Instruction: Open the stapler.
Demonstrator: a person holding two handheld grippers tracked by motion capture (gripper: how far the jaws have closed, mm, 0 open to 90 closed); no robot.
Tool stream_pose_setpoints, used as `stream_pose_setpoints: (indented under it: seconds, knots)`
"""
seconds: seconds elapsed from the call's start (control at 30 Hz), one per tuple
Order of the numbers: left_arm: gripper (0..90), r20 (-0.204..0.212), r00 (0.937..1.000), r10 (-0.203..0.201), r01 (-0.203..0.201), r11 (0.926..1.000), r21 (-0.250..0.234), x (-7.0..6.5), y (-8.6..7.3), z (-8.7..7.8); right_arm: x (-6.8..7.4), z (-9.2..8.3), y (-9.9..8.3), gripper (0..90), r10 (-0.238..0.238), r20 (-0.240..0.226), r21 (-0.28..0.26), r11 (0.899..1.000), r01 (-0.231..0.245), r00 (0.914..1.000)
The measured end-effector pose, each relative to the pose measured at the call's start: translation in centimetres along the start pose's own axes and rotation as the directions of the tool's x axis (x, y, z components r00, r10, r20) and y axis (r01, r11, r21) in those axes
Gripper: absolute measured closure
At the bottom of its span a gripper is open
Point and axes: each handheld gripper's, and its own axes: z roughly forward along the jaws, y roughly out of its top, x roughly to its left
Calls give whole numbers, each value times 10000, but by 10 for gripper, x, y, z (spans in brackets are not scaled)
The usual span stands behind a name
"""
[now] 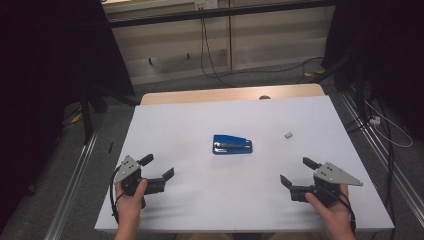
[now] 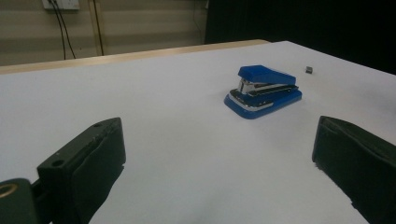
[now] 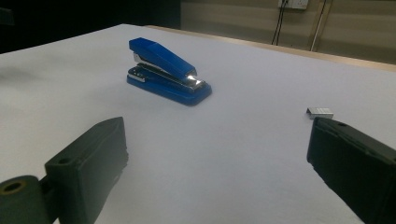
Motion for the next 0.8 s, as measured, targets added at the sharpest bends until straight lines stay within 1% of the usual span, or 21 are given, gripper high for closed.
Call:
stream_pose_setpoints:
  seconds: [0.1, 0.2, 0.27, 0.3, 0.4, 0.43, 0.47, 0.57, 0.6, 0.7, 0.8]
  knots:
    - [28, 52, 9999, 92, -92, 10000, 28, 0, 1, 1, -1, 1, -1, 42, 107, 5, 57, 9999, -107, 9999]
    - [28, 171, 9999, -4, 5, 10000, -60, -1, 2, 4, -2, 1, 0, 42, 125, 75, 43, 9999, -125, 9999]
    - [28, 222, 9997, 55, -55, 10000, -8, -2, 3, 6, -3, 1, 1, 41, 140, 114, -17, 9999, -140, 9998]
    - [28, 297, 9995, 72, -73, 10000, 14, -2, 4, 8, -2, 2, 1, 41, 195, 117, -29, 9998, -195, 9997]
    - [33, 650, 9979, -35, 43, 9999, -126, -6, 11, 13, -2, 7, 2, 41, 79, 73, 26, 10000, -79, 9999]
    - [32, 702, 9975, -93, 104, 9998, -149, -7, 14, 15, -1, 8, 2, 42, 22, 72, 56, 10000, -22, 10000]
    - [33, 743, 9972, -118, 134, 9997, -202, -9, 16, 18, -1, 10, 2, 41, -125, 58, 121, 9998, 124, 9999]
    - [33, 939, 9956, -37, 46, 9999, -97, -13, 19, 26, 1, 13, 3, 41, -152, 69, 126, 9998, 151, 9999]
    - [32, 976, 9952, -89, 95, 9999, -57, -14, 20, 30, 1, 13, 4, 42, -212, 97, 136, 9997, 210, 9997]
    - [33, 1092, 9940, -79, 67, 9999, 112, -16, 22, 41, 2, 15, 4, 43, -313, 181, 176, 9994, 310, 9993]
    - [34, 1238, 9923, 23, -52, 9997, 233, -19, 25, 53, 4, 16, 6, 45, -436, 192, 193, 9989, 433, 9989]
